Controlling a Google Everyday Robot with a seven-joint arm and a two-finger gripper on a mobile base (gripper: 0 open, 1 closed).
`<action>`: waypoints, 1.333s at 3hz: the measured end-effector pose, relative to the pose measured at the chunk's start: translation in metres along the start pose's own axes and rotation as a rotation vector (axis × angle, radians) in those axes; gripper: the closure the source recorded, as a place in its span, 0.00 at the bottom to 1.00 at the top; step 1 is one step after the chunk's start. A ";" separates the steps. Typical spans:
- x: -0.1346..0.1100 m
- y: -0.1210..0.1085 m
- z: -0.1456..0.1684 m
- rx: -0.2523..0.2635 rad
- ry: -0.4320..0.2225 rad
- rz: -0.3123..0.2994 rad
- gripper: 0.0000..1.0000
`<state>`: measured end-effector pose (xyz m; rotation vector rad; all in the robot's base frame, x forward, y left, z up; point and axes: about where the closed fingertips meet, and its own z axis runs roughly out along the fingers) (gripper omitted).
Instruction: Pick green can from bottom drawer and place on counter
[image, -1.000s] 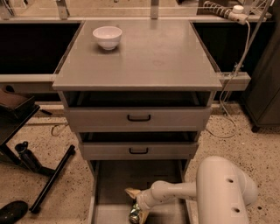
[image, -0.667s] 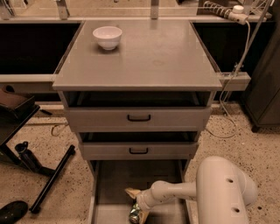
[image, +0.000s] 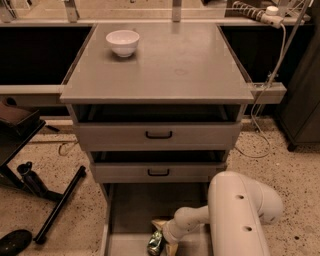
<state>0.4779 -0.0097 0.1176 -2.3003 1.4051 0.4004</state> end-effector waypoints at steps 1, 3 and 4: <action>0.014 0.012 0.004 -0.045 0.027 0.036 0.00; 0.017 0.014 0.004 -0.055 0.033 0.044 0.14; 0.008 0.013 0.009 -0.041 0.044 0.032 0.00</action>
Offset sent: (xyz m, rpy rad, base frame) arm -0.0037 -0.0114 -0.0098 -0.0380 0.0351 -0.0140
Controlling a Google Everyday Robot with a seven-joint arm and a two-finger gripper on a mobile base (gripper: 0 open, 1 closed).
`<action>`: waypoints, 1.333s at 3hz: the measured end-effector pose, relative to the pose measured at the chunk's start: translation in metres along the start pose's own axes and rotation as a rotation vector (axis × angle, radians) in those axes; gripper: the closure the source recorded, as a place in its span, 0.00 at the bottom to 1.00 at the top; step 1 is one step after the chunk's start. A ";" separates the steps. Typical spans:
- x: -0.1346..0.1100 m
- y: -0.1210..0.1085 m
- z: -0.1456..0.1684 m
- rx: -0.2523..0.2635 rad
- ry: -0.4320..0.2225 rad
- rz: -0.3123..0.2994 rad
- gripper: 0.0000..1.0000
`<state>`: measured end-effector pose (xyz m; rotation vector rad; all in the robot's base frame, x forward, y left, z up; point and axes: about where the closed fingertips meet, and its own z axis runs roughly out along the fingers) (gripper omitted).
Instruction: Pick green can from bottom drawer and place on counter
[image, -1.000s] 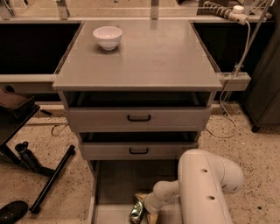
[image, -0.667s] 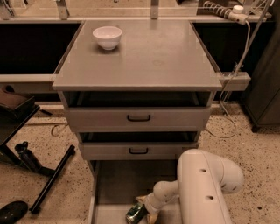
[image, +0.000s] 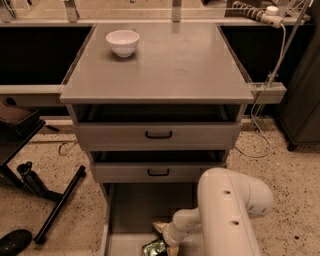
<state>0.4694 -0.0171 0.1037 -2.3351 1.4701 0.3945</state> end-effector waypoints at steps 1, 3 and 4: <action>-0.027 -0.003 0.007 0.027 0.004 -0.033 0.00; -0.048 -0.002 0.018 0.037 0.008 -0.048 0.19; -0.048 -0.002 0.018 0.037 0.008 -0.048 0.41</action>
Offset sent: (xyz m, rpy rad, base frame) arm -0.0287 0.0681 0.0069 0.0034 -0.0722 0.0317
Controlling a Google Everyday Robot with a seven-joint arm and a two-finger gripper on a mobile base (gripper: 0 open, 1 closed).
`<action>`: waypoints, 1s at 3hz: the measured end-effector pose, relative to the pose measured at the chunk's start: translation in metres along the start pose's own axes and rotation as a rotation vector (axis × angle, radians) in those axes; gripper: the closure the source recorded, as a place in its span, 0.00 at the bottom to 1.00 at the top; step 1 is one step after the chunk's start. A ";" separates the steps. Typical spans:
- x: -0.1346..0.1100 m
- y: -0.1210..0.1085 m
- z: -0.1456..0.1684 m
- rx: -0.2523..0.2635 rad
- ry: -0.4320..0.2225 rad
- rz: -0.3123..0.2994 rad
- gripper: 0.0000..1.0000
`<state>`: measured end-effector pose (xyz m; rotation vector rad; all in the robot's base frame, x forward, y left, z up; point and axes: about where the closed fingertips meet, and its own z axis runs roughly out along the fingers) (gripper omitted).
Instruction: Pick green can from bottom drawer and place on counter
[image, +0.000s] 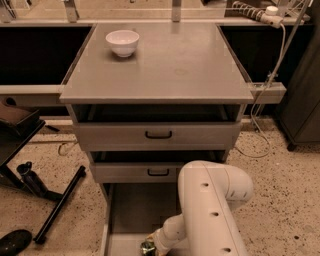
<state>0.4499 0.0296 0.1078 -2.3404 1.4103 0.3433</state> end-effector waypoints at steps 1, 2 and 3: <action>0.000 0.000 0.000 0.000 0.000 0.000 0.64; -0.001 0.000 -0.002 0.000 0.000 0.000 0.88; -0.001 -0.015 -0.035 0.065 -0.023 -0.004 1.00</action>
Offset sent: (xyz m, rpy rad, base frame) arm 0.0483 -0.0513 0.1404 0.3207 -0.1831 -0.1095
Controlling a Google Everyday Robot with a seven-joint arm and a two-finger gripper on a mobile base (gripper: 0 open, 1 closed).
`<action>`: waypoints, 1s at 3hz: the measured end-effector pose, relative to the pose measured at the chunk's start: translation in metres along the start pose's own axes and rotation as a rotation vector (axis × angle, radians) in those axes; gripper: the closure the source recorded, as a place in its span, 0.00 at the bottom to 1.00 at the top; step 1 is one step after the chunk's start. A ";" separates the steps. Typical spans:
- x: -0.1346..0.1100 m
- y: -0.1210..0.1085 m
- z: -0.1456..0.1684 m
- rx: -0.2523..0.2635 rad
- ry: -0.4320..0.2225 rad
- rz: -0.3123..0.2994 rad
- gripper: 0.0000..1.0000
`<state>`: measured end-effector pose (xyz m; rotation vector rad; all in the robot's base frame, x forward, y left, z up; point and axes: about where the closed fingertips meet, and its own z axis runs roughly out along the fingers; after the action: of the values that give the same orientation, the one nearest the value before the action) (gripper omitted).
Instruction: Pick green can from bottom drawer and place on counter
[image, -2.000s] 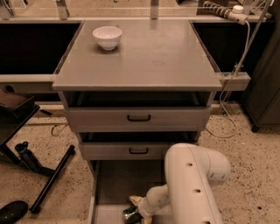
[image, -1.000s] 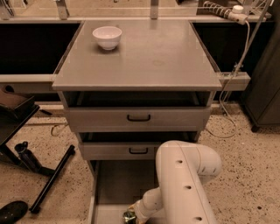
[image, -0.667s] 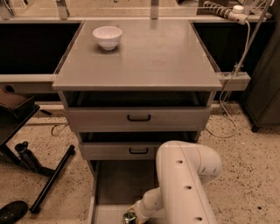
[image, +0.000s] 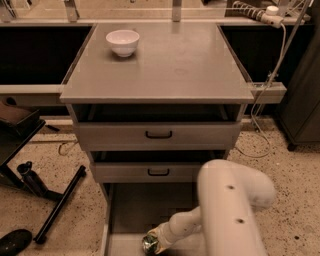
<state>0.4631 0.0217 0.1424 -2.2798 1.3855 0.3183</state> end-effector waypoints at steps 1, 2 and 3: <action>-0.011 -0.080 -0.075 0.152 -0.043 -0.117 1.00; -0.026 -0.130 -0.157 0.267 -0.119 -0.155 1.00; -0.035 -0.151 -0.234 0.305 -0.161 -0.140 1.00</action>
Offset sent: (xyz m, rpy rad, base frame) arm 0.1317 -0.0651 0.3242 0.4302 -0.3256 -0.0444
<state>0.5712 -0.0057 0.3996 -2.0384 1.1046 0.2231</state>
